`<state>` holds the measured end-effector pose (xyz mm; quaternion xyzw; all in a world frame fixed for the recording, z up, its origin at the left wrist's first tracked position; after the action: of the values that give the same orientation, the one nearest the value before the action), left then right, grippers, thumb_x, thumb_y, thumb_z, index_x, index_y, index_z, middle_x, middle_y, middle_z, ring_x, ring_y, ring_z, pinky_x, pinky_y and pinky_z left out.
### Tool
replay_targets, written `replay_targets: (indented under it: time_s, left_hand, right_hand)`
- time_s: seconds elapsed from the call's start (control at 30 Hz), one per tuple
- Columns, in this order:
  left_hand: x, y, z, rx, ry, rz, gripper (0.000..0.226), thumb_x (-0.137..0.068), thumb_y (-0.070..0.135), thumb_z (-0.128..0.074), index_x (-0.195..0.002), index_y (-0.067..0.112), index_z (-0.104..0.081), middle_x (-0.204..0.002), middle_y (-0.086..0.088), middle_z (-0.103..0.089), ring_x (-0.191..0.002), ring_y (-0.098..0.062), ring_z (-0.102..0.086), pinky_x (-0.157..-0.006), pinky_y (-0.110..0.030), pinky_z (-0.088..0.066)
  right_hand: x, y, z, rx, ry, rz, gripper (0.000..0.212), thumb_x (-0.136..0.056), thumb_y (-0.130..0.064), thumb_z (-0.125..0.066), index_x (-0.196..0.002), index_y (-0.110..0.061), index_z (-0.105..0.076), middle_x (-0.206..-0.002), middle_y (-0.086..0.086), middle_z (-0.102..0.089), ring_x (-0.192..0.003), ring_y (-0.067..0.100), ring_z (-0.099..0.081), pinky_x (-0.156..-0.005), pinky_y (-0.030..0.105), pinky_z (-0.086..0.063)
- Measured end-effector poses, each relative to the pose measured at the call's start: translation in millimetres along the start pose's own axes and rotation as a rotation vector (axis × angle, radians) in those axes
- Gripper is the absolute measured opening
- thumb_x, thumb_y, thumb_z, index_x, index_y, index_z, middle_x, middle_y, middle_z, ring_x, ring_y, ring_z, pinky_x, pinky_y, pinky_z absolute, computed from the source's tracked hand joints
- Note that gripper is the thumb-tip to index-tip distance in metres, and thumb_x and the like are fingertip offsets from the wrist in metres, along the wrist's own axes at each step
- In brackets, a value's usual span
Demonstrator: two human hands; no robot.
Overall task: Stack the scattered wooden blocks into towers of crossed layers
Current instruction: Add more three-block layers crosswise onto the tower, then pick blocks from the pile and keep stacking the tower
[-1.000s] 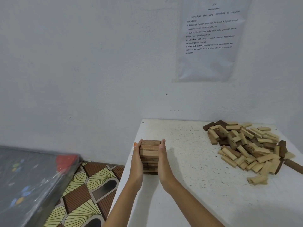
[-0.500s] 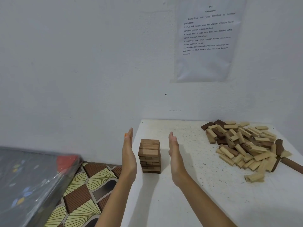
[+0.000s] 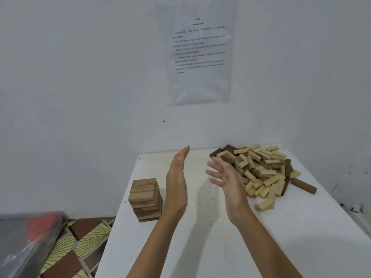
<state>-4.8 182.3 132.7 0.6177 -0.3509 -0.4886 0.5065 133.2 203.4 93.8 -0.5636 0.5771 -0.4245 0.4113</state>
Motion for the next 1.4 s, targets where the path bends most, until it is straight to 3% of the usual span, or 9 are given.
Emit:
replay_targets:
  time_s: [0.2,0.33,0.57,0.73,0.9,1.0,1.1,1.23,1.4]
  left_hand:
    - [-0.9,-28.0,-64.6,-0.019,-0.094,0.068,0.023,-0.101,0.020,-0.045,-0.112,0.022,-0.065,-0.111,0.012,-0.067,-0.104,0.004,-0.058,-0.084,-0.011,-0.043]
    - [-3.1,-48.9,-95.6,-0.055,-0.120,0.095,0.016,-0.098,0.015,-0.054,-0.107,0.017,-0.067,-0.105,0.010,-0.068,-0.090,0.008,-0.059,-0.071,-0.006,-0.044]
    - [-22.6,-92.5,-134.9,-0.145,-0.123,0.172,0.020,-0.092,0.010,-0.061,-0.110,0.018,-0.064,-0.102,0.002,-0.065,-0.090,-0.002,-0.059,-0.066,-0.008,-0.045]
    - [-45.0,-118.5,-157.9,-0.215,-0.123,0.180,0.019,-0.091,0.010,-0.064,-0.108,0.017,-0.063,-0.105,0.002,-0.064,-0.092,0.000,-0.057,-0.076,-0.015,-0.050]
    - [-70.5,-133.4,-179.1,-0.410,-0.072,0.120,0.014,-0.091,0.012,-0.062,-0.104,0.017,-0.064,-0.107,-0.003,-0.057,-0.095,-0.013,-0.052,-0.078,-0.021,-0.040]
    - [-81.7,-144.9,-187.3,-0.487,-0.052,0.156,0.008,-0.091,0.016,-0.060,-0.098,0.011,-0.061,-0.103,-0.010,-0.059,-0.084,-0.018,-0.053,-0.069,-0.023,-0.039]
    - [-87.6,-145.2,-191.2,-0.600,-0.045,0.167,0.014,-0.094,0.017,-0.057,-0.104,0.007,-0.060,-0.108,-0.002,-0.052,-0.086,-0.012,-0.046,-0.064,-0.014,-0.030]
    - [-95.4,-148.1,-196.7,-0.662,-0.081,0.187,0.017,-0.091,0.013,-0.057,-0.108,0.013,-0.062,-0.110,0.003,-0.055,-0.089,-0.010,-0.053,-0.056,-0.008,-0.032]
    - [-103.2,-154.2,-197.9,-0.520,-0.119,0.307,0.025,-0.086,0.006,-0.064,-0.108,0.017,-0.058,-0.099,0.005,-0.057,-0.088,-0.010,-0.056,-0.055,-0.012,-0.032]
  right_hand:
    - [-8.2,-8.5,87.2,0.020,0.201,-0.012,0.025,-0.098,-0.005,-0.046,-0.105,-0.013,-0.069,-0.100,0.007,-0.073,-0.083,0.014,-0.070,-0.072,0.024,-0.053]
    - [-18.2,-9.8,137.2,0.073,0.274,-0.004,0.025,-0.095,0.001,-0.048,-0.097,-0.011,-0.070,-0.095,0.009,-0.072,-0.080,0.012,-0.068,-0.078,0.026,-0.050]
    - [-45.2,-1.6,192.4,0.173,0.390,0.031,0.024,-0.091,0.004,-0.056,-0.092,-0.017,-0.068,-0.091,0.003,-0.069,-0.085,0.014,-0.061,-0.075,0.023,-0.048]
    - [-67.7,4.2,211.6,0.326,0.472,0.085,0.022,-0.088,0.006,-0.060,-0.094,-0.014,-0.068,-0.086,0.001,-0.065,-0.063,0.011,-0.052,-0.050,0.012,-0.042]
    - [-92.4,1.9,227.2,0.567,0.601,0.171,0.031,-0.082,0.002,-0.066,-0.085,-0.028,-0.064,-0.091,0.005,-0.055,-0.078,0.021,-0.057,-0.072,0.029,-0.047]
    - [-107.2,-0.3,232.4,0.671,0.680,0.193,0.024,-0.082,0.001,-0.068,-0.095,-0.019,-0.064,-0.090,-0.006,-0.045,-0.084,0.028,-0.057,-0.076,0.030,-0.047]
    - [-122.0,5.0,237.9,0.680,0.692,0.152,0.027,-0.083,-0.003,-0.067,-0.107,-0.014,-0.059,-0.098,0.000,-0.042,-0.089,0.030,-0.057,-0.080,0.041,-0.052]
    - [-132.7,12.0,245.4,0.643,0.658,0.078,0.035,-0.086,-0.003,-0.067,-0.117,-0.011,-0.053,-0.105,0.008,-0.049,-0.080,0.018,-0.057,-0.077,0.032,-0.049]
    - [-136.4,21.2,247.9,0.608,0.615,0.067,0.037,-0.086,-0.003,-0.066,-0.120,-0.012,-0.056,-0.090,0.004,-0.063,-0.078,0.015,-0.063,-0.065,0.015,-0.044]
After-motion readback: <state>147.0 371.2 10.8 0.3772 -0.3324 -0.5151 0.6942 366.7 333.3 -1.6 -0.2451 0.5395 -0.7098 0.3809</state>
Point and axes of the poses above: each hand's wrist, its own x-axis away from the middle knuckle, its own z-axis out of the back of the hand, y = z × x, the point moved 7 cm from there along -x, towards the middle knuckle
